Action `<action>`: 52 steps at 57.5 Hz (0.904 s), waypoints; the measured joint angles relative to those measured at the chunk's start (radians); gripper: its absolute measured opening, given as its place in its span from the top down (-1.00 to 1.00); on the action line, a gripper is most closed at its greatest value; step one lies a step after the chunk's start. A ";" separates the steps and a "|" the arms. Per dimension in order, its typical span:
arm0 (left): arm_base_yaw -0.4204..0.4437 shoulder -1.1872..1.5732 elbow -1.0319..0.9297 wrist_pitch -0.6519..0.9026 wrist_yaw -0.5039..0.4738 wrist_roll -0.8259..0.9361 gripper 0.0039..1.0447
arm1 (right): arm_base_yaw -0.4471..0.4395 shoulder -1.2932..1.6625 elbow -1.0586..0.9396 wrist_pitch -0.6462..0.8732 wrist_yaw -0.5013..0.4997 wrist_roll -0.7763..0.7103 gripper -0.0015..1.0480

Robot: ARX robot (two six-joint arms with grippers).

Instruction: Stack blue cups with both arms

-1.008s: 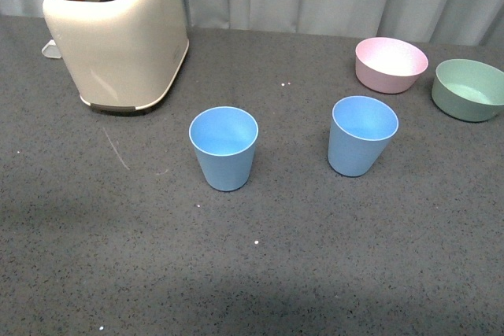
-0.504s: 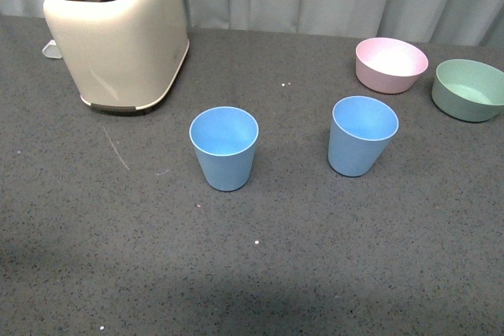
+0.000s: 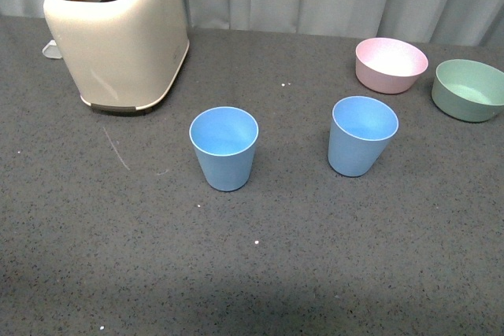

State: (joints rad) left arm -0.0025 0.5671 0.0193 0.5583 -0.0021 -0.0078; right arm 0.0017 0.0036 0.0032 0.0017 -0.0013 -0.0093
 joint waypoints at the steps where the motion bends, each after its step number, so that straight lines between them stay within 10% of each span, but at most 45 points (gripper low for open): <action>1: 0.000 -0.013 0.000 -0.012 0.000 0.000 0.93 | 0.000 0.000 0.000 0.000 0.000 0.000 -0.82; 52: 0.000 -0.443 0.000 -0.445 -0.001 0.000 0.93 | 0.000 0.000 0.000 0.000 0.000 0.000 -0.82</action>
State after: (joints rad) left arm -0.0025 0.1242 0.0193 0.1131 -0.0029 -0.0074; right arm 0.0017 0.0040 0.0032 0.0017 -0.0017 -0.0093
